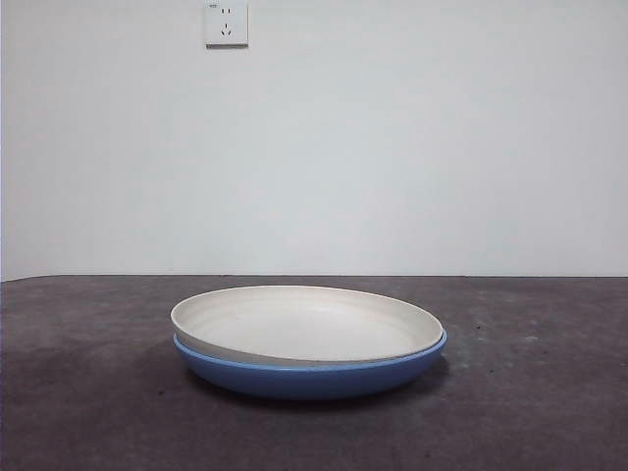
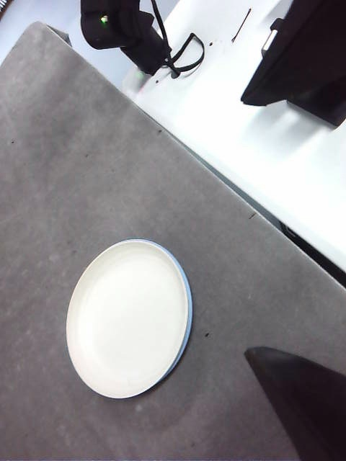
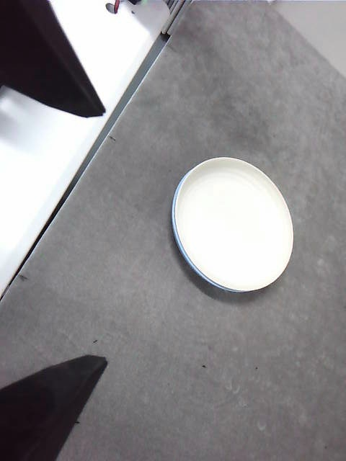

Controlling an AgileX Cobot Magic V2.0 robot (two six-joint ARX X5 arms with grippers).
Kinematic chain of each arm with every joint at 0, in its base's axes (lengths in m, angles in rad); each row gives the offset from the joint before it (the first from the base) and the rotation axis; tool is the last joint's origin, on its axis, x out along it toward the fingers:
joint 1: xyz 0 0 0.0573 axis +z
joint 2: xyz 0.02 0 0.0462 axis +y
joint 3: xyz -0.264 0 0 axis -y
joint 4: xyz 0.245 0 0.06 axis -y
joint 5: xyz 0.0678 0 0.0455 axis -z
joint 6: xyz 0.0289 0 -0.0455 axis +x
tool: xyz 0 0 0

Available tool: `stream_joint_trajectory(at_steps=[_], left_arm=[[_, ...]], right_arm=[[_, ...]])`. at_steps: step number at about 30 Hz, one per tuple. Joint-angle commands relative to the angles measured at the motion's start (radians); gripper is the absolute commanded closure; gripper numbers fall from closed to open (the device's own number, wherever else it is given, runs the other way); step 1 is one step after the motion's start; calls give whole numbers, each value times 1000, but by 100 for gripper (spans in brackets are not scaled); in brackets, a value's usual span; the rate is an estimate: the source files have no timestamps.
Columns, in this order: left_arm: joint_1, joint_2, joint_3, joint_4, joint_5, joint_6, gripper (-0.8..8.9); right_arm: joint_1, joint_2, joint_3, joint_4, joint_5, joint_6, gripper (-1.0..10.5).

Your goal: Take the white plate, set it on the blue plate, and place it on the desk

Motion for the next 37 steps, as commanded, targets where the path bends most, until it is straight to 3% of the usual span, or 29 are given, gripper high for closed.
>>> stream_joint_trajectory(at_steps=[1,2,3,4,25,31,37], left_arm=[[-5,4,10,21,-2,-6,528],[-5,4,10,23,-2,-6,769],[-5,4,10,26,-2,-11,803],[-5,4,10,31,-2,-14,781],[12,-3,6,45,-2,-21,797],[161,-32,-97,115,6,-21,797],[323,-161,-390,398,6,-16,794]], right_arm=[[7,0,18,6,0,7,593],[7,0,18,7,1,7,802],[7,0,18,7,1,7,929],[7,0,18,8,1,7,940],[7,0,18,120,0,7,930],[7,0,18,120,1,7,930],[7,0,18,121,0,7,930]])
